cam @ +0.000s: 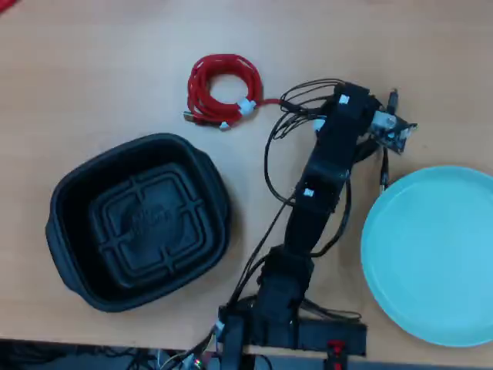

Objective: Put a black charging cable in a black bowl and put a red charging cable in a green bowl

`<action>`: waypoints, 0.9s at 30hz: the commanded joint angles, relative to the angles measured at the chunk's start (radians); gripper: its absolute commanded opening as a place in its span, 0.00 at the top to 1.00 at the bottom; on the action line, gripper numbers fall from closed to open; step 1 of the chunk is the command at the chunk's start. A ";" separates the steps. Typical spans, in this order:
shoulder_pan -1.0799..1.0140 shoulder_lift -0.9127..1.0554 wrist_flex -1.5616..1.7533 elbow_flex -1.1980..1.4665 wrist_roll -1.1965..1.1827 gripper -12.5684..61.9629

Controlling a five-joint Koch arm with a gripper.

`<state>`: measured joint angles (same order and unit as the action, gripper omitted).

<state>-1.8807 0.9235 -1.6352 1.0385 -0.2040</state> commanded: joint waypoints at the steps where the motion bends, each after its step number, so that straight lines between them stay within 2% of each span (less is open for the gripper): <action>1: 0.000 0.021 -0.035 -0.089 -0.077 0.92; 9: 0.038 0.215 -0.031 -0.183 -0.100 0.92; 22: 0.101 0.689 -0.035 -0.193 -0.138 0.92; 27: 0.123 0.755 -0.035 -0.170 -0.181 0.92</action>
<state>-1.7610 1.6322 -1.6552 0.9127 -0.3666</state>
